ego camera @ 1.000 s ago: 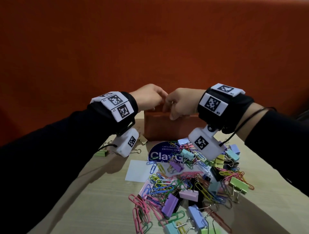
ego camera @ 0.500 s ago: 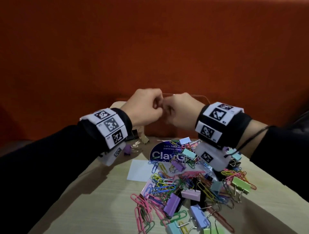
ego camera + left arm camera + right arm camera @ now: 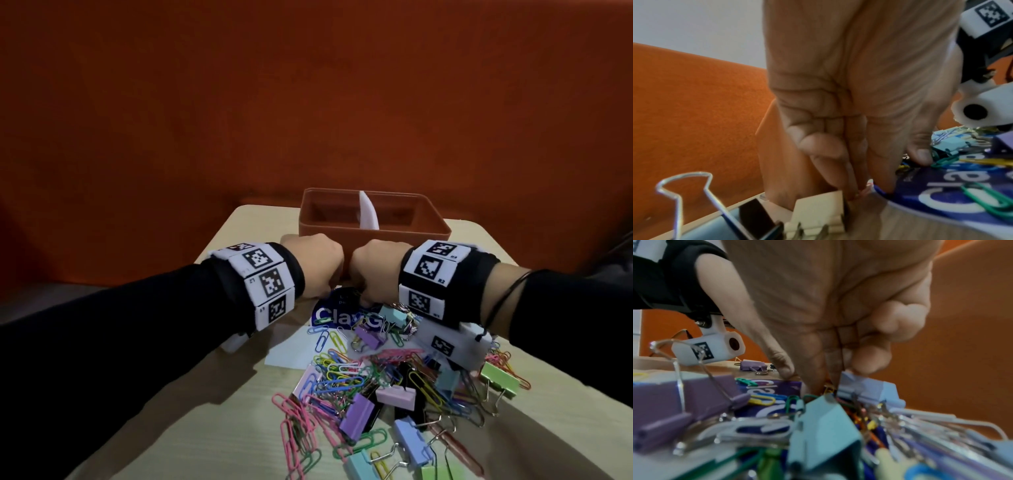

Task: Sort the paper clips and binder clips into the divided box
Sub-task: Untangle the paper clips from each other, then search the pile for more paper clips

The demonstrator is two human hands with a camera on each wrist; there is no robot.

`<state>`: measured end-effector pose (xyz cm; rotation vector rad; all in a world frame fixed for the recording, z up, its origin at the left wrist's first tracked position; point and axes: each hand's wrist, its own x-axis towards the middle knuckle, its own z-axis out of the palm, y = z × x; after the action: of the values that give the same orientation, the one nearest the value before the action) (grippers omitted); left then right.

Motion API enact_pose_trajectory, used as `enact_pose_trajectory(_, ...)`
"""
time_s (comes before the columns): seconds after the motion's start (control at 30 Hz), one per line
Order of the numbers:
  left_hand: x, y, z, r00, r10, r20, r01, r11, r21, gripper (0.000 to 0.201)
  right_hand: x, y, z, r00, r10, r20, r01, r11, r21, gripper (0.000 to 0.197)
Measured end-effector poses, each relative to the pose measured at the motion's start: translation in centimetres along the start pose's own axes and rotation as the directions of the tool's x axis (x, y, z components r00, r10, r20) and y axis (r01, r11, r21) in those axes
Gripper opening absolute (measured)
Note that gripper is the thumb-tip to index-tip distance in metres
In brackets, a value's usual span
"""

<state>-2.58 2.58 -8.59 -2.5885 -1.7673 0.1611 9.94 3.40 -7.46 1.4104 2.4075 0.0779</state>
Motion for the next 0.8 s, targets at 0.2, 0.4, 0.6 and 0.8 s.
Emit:
enact_pose_trajectory(0.2,0.1,0.4,-0.1,1.0,0.015,0.011,-0.015,1.0,-0.001,0.011,0.2,-0.2,0.1,0.997,-0.074,-0.026,0.074,0.997,0.003,0.016)
enact_pose_trajectory(0.4,-0.1,0.0,-0.6,0.999,0.032,0.044,-0.028,0.996,-0.083,0.005,-0.4,-0.1,0.5,0.989,-0.141,-0.049,0.141,0.99,0.009,0.016)
enact_pose_trajectory(0.6,-1.4,-0.7,-1.5,0.988,-0.002,0.154,0.06,0.925,-0.376,0.017,-0.5,-0.3,0.5,0.979,-0.186,-0.088,0.19,0.981,0.04,0.016)
enact_pose_trajectory(0.8,-2.5,-1.1,-0.8,0.964,-0.022,0.266,0.151,0.866,-0.476,0.022,-1.1,0.8,-0.1,0.973,-0.153,-0.173,0.203,0.923,0.326,0.012)
